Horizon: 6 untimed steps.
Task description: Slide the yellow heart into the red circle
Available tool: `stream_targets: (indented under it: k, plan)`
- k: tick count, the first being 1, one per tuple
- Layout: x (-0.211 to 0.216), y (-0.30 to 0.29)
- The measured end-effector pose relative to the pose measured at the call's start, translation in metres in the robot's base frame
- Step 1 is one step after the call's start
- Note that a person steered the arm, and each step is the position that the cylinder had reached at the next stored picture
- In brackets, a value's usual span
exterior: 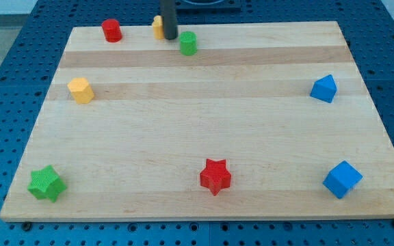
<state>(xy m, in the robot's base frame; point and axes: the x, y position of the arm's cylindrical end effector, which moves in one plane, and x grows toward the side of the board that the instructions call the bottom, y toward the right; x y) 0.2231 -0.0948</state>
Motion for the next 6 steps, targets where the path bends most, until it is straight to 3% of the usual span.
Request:
stream_targets:
  k: [2,3,4,6]
  plan:
    - [0.000,0.029]
    - [-0.029,0.036]
    - [-0.030,0.032]
    - [-0.031,-0.034]
